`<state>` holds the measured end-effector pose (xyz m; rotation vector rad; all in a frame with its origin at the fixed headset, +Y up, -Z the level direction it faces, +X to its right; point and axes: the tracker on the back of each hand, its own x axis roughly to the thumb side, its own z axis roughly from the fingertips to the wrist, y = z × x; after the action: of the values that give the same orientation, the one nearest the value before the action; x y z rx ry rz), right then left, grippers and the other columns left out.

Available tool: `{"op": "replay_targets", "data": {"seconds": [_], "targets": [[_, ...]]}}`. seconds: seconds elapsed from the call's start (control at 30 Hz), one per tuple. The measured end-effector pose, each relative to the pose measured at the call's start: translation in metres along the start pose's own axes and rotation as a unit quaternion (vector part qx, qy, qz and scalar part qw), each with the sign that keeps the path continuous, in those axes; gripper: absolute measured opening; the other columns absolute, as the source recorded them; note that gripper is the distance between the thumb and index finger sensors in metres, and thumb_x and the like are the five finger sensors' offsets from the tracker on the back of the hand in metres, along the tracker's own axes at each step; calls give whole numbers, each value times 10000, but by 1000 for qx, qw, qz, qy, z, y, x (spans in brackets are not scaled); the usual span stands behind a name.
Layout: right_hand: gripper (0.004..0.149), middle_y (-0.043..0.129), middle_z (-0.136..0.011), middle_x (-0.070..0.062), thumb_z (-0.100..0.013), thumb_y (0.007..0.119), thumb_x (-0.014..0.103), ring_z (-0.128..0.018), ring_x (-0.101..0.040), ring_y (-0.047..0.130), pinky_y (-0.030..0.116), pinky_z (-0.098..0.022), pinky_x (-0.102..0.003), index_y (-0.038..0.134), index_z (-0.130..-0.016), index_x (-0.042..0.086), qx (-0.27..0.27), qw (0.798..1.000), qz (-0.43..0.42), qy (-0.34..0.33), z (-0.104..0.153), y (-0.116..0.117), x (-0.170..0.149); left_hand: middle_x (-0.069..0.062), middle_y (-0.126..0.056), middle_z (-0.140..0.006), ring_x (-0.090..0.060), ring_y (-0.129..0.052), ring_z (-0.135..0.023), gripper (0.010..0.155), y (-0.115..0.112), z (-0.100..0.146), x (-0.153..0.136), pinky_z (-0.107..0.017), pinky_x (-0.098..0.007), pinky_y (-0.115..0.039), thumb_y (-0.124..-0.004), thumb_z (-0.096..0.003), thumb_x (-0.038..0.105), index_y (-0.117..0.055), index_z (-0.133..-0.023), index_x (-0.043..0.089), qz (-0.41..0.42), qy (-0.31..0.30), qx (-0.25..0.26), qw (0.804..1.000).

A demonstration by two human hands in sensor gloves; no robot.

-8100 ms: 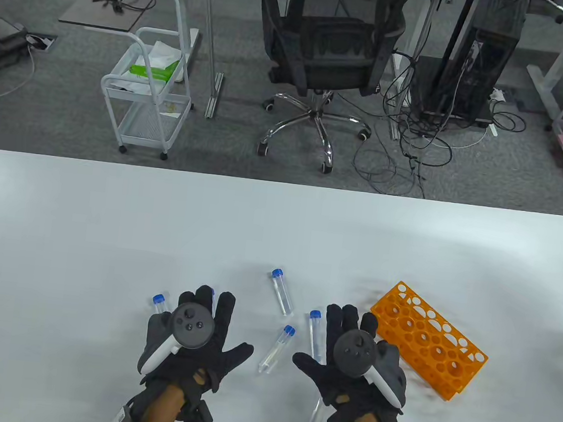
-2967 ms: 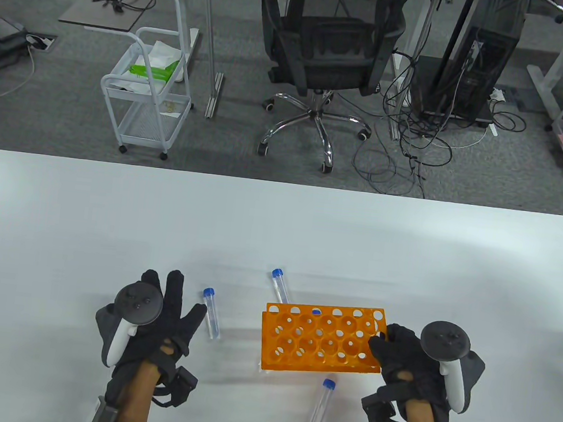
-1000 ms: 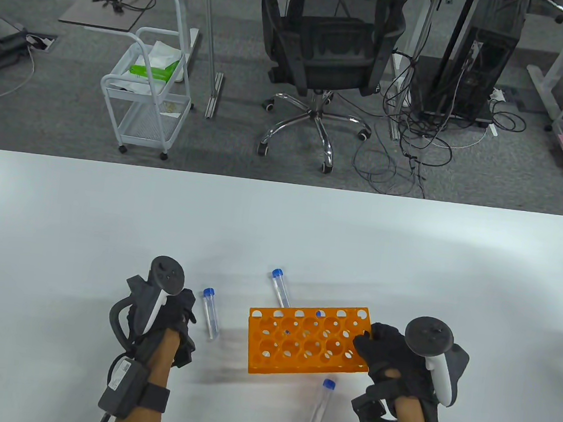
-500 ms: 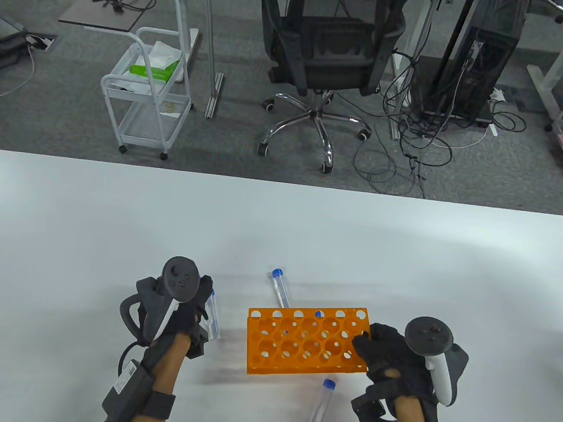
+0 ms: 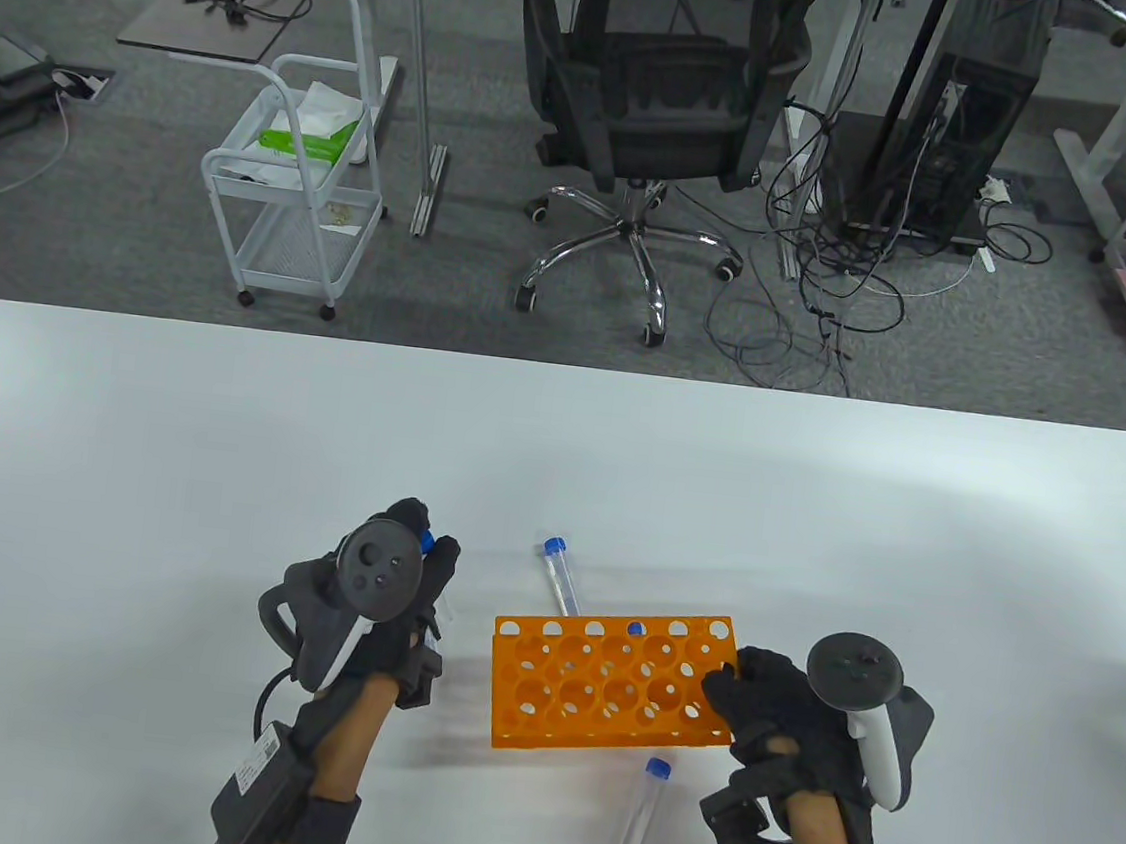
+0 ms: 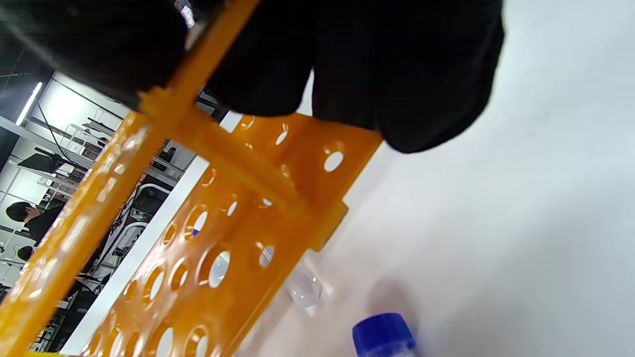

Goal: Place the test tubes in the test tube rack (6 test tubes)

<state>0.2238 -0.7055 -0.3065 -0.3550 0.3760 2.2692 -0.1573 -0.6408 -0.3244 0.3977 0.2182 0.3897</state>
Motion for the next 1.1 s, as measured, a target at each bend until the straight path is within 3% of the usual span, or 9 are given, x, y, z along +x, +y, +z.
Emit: {"op": "replay_targets", "data": {"seconds": [0.37,0.7,1.1], "targets": [[579,888,-620,98,-424,851,538,-696,-280,967,913,-428,-406,686,-864,199,2,1000,1,1,0,0,0,-48,-981,-673,-192,-1002,-438,515,13,14,31,-345,-405,-864,-888,-371,456,-835,-846,267,17,-70,14,997],[579,888,-620,99,-426,850,537,-696,-280,968,913,-427,-405,684,-865,199,4,1000,0,0,0,1,0,-38,-993,-655,-173,-1013,-419,506,22,28,54,-334,-397,-874,-879,-370,472,-852,-830,264,41,-133,33,990],[579,887,-620,100,-426,850,538,-698,-281,967,912,-429,-405,683,-866,200,4,1000,0,0,0,1,0,-40,-1009,-658,-159,-1021,-384,518,12,38,75,-301,-383,-884,-895,-362,469,-851,-832,257,32,-180,0,983]]}}
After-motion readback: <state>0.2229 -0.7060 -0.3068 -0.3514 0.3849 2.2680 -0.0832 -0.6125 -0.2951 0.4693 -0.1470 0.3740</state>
